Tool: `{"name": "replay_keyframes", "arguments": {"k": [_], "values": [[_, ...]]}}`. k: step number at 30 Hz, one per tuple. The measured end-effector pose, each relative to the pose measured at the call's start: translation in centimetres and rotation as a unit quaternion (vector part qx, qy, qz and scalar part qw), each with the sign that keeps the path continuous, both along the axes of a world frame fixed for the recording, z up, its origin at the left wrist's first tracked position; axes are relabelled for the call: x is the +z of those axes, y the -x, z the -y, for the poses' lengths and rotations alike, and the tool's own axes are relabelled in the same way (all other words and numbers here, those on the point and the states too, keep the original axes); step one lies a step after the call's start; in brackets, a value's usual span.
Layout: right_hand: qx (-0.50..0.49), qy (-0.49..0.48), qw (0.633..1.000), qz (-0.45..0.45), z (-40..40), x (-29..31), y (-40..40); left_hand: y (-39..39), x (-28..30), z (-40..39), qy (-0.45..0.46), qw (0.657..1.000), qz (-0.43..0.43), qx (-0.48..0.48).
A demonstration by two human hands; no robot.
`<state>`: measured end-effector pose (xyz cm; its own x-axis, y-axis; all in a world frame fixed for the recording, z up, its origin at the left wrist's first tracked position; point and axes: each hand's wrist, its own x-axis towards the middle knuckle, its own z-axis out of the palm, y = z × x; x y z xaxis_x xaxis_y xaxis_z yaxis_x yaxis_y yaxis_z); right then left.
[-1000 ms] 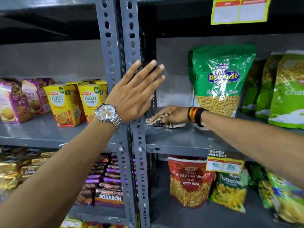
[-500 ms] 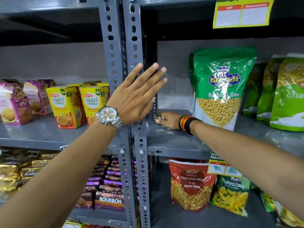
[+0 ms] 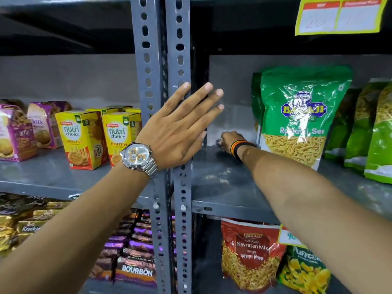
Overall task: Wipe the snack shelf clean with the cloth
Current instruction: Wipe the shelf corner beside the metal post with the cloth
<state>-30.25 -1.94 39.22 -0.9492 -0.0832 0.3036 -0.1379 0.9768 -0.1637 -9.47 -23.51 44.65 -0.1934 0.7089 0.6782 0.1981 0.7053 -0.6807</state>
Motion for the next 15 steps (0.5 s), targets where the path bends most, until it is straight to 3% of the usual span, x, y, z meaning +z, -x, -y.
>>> {"name": "replay_keyframes", "arguments": {"k": [6,11,15], "values": [[0.014,0.029,0.999,0.036,0.1,-2.5,-1.3,-0.2,-0.1,0.0,0.001,1.0,0.01,0.007],[0.144,0.013,0.988,0.063,-0.6,-2.3,-7.8,-0.6,0.2,-0.1,-0.001,1.0,0.017,0.02],[0.269,0.051,0.959,0.078,-3.3,-2.1,-13.4,-0.7,0.1,-0.2,0.003,1.0,0.026,0.016]]}}
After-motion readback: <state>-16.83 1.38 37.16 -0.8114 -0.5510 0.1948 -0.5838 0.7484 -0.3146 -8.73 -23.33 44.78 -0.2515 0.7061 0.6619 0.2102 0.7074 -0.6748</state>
